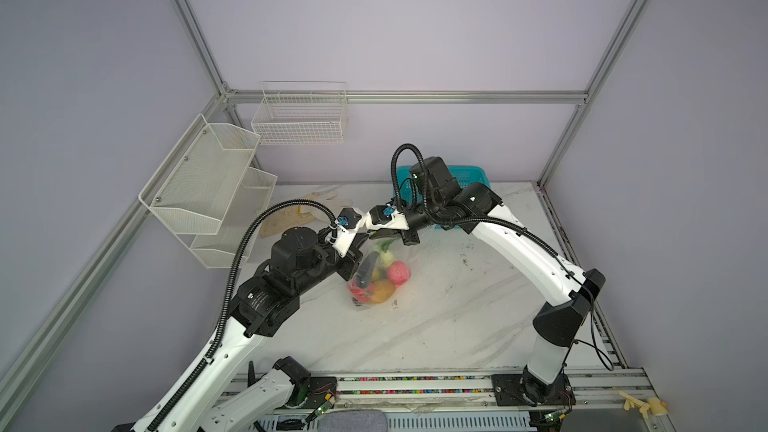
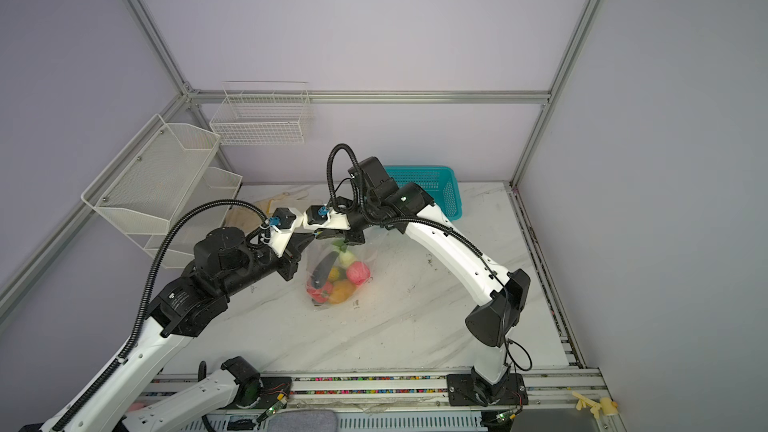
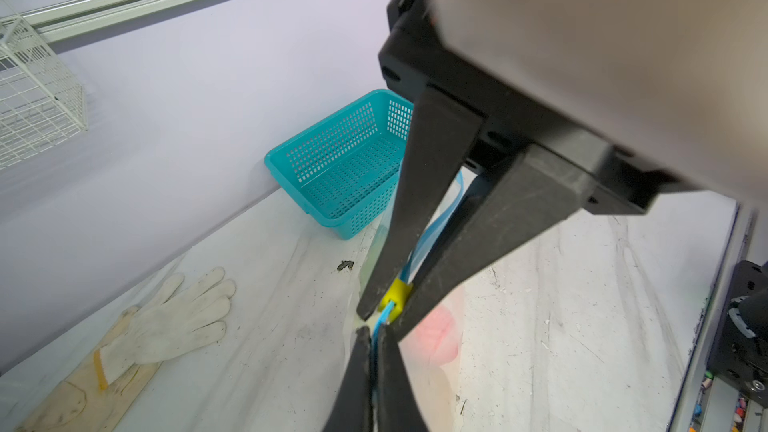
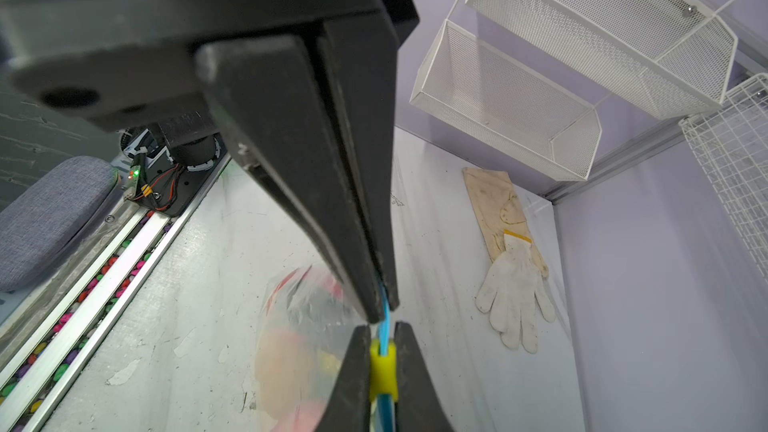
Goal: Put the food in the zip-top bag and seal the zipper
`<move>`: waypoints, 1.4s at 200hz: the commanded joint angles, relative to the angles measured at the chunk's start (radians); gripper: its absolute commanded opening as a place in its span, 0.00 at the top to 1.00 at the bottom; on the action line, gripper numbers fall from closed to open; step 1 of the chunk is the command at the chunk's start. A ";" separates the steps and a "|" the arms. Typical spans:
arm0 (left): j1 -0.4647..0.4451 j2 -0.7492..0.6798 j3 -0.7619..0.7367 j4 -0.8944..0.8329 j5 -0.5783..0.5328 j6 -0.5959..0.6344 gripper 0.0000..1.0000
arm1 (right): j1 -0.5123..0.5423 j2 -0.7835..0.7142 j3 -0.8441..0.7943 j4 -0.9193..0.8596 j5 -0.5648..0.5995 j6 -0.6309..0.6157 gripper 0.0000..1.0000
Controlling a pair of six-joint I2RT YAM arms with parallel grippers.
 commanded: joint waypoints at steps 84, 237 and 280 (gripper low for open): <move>0.009 -0.043 -0.085 0.016 -0.335 -0.018 1.00 | -0.004 -0.025 -0.005 -0.037 0.123 0.043 0.93; 0.115 -0.062 -0.081 0.005 -0.368 -0.092 1.00 | -0.071 -0.051 -0.044 -0.036 0.188 0.070 0.93; 0.220 -0.035 -0.070 -0.020 -0.346 -0.160 1.00 | -0.095 -0.079 -0.085 -0.028 0.201 0.078 0.93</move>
